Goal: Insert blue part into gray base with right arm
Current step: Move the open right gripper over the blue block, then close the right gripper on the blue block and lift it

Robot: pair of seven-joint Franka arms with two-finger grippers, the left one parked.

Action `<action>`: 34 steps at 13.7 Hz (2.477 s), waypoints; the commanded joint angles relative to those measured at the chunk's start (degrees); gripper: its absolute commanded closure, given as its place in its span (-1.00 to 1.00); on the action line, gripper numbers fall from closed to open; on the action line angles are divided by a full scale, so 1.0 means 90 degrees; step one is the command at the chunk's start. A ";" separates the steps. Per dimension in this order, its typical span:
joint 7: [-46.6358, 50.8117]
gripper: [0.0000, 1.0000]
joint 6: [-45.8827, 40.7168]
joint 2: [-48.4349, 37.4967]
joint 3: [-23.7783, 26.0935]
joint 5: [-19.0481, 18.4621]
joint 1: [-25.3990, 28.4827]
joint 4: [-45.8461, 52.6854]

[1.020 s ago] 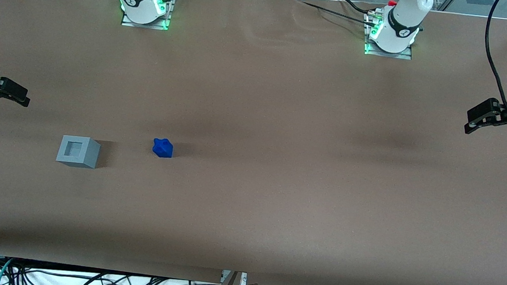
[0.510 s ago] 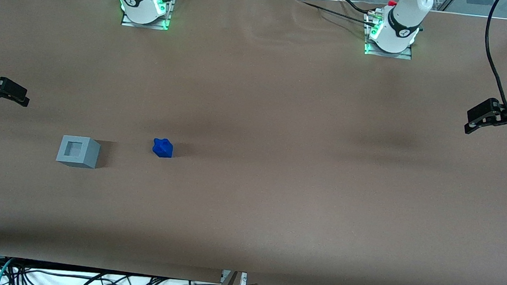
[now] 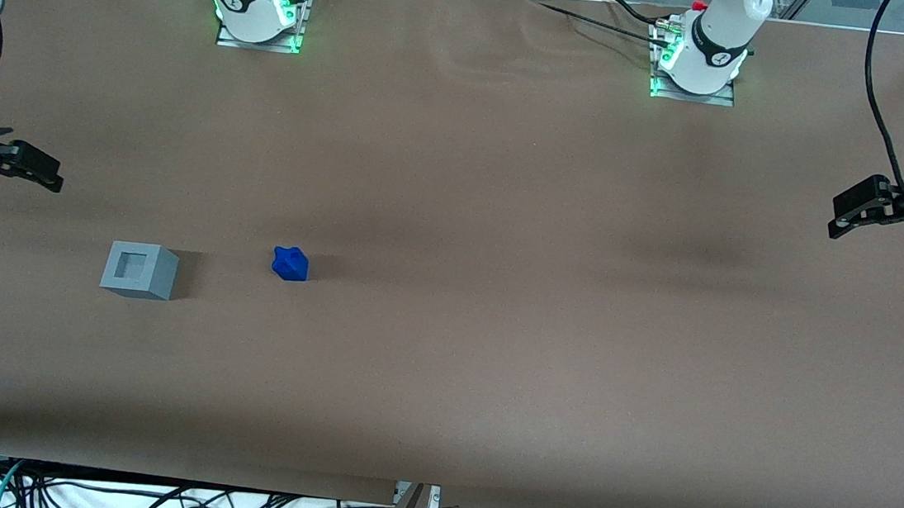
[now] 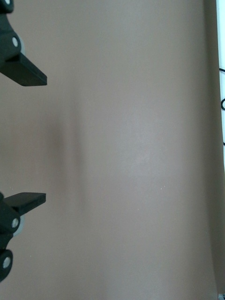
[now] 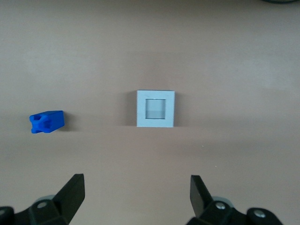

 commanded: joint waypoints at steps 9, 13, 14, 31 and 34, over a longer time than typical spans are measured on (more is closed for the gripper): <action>0.1571 -0.98 0.0745 0.1255 0.0054 0.0408 0.1411 -0.0041; 0.2176 -0.98 0.1195 0.1792 0.0054 0.0429 0.1782 -0.0100; 0.2294 -0.98 0.1293 0.1909 0.0054 0.0419 0.1880 -0.0110; 0.2305 -0.98 0.2954 0.2291 0.0054 0.0439 0.2271 -0.1428; 0.2315 -0.97 0.2954 0.2369 0.0054 0.0448 0.2281 -0.1438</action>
